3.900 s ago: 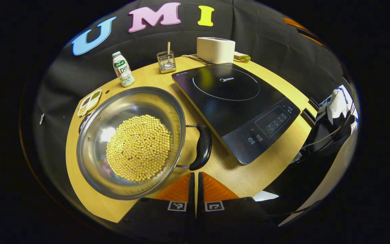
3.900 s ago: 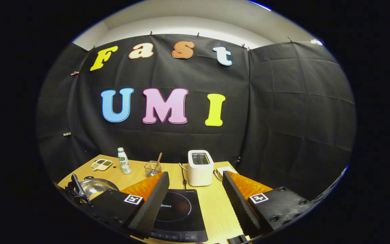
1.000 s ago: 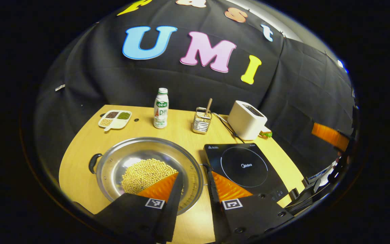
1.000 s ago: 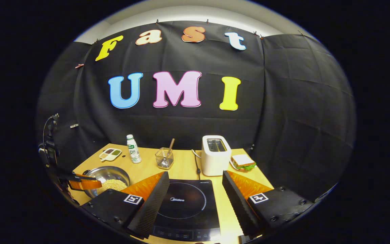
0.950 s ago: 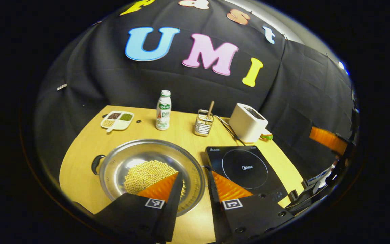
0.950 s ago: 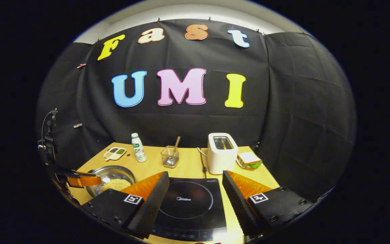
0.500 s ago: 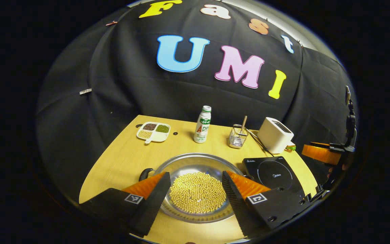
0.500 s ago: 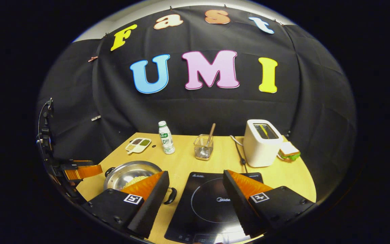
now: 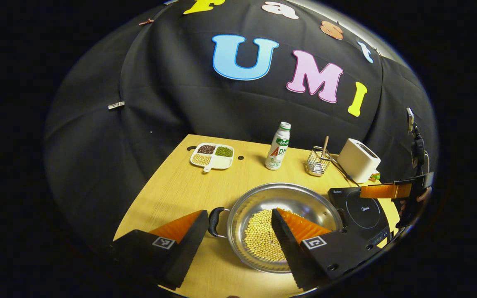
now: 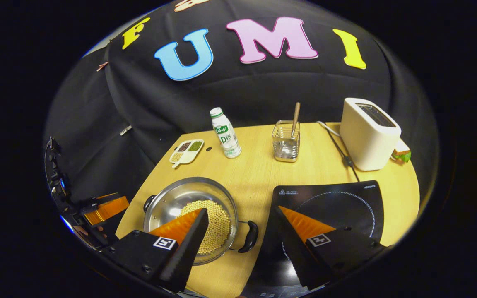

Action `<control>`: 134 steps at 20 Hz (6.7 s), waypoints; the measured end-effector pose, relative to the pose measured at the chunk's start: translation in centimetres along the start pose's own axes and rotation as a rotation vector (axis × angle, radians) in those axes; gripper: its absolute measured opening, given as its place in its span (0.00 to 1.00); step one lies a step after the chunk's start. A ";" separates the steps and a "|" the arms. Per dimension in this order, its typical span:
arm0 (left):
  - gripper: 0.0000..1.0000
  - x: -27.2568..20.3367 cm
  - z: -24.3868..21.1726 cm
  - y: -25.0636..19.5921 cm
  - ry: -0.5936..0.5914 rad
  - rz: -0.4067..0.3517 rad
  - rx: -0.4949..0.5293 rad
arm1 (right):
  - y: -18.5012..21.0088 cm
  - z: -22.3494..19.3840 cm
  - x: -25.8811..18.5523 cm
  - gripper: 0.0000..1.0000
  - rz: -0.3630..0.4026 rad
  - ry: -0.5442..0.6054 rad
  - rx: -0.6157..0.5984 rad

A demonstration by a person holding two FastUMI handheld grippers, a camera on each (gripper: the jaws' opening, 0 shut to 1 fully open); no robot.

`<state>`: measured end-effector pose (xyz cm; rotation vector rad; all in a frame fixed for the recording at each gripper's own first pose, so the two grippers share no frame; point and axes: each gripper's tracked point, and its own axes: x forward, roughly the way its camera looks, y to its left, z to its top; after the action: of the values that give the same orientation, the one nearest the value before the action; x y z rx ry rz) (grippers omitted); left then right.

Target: First push the handle of the pot to place it horizontally, then grasp the pot with both hands and set it on the induction cooktop.

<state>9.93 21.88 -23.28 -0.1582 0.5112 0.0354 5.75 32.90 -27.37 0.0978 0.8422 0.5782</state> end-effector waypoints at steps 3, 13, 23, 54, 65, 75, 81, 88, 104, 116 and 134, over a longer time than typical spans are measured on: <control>0.96 1.5 -0.7 1.3 0.023 -0.002 -0.019 | 0.4 -1.8 2.1 0.99 0.007 0.061 0.011; 0.96 7.7 -2.5 2.6 0.093 -0.035 0.003 | 0.1 -5.9 6.4 0.99 0.004 0.162 0.012; 0.95 10.9 -5.4 3.5 0.194 -0.095 -0.027 | 1.1 -8.0 9.2 0.99 -0.028 0.208 -0.023; 0.57 5.4 -5.5 3.5 0.266 -0.076 -0.079 | 1.5 -8.2 5.8 0.63 -0.090 0.245 -0.048; 0.57 2.4 -2.6 -7.7 0.246 -0.136 -0.050 | -6.3 -3.9 -3.4 0.63 -0.124 0.144 -0.010; 0.57 5.0 -2.2 -19.7 0.270 -0.206 -0.014 | -17.4 -1.4 -7.7 0.63 -0.212 0.087 0.045; 0.57 7.4 -2.8 -25.0 0.290 -0.245 0.012 | -23.0 -1.3 -9.0 0.63 -0.261 0.086 0.084; 0.57 10.2 -4.2 -29.7 0.310 -0.264 0.020 | -28.4 -1.4 -9.1 0.63 -0.293 0.096 0.109; 0.59 13.5 -6.9 -30.5 0.335 -0.212 0.001 | -31.4 -2.6 -4.9 0.63 -0.248 0.154 0.100; 0.65 13.0 -7.2 -30.1 0.326 -0.166 0.043 | -31.9 -3.0 -5.1 0.68 -0.262 0.105 0.067; 0.96 4.6 -0.9 -29.3 0.111 -0.111 -0.047 | -30.5 1.3 -13.2 0.99 -0.346 -0.123 0.049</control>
<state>15.63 -7.17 -22.17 -0.2357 0.6118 -0.0698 13.41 0.51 -26.86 0.0305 0.7326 0.2236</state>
